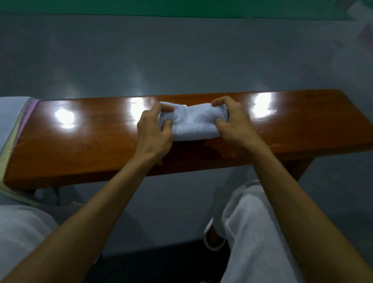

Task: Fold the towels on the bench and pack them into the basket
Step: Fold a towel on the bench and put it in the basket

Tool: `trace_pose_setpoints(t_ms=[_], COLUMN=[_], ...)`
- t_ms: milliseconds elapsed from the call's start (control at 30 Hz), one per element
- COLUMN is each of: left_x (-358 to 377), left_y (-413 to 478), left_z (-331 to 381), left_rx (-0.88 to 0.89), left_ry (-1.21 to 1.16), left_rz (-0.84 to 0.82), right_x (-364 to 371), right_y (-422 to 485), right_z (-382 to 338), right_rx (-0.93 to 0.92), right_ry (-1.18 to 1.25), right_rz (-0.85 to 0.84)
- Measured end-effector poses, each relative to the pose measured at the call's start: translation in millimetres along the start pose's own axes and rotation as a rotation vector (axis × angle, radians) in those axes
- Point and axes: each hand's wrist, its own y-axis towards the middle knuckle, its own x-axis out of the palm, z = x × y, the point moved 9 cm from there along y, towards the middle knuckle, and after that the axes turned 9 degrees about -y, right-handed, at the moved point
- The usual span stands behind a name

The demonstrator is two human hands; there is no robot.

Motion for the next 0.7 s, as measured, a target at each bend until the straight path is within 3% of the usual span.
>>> trace_pose_setpoints(t_ms=[367, 700], left_x=[105.1, 188.4], left_y=[-7.3, -32.1], left_z=[40.7, 90.6], left_rx=[0.071, -0.005], left_ry=[-0.100, -0.188], left_rz=[-0.094, -0.163], right_x=[-65.6, -130.5], right_y=[-33.0, -83.5], right_z=[95.1, 162.9], right_rx=[0.082, 0.200], right_ry=[0.041, -0.018], right_rz=[0.160, 0.307])
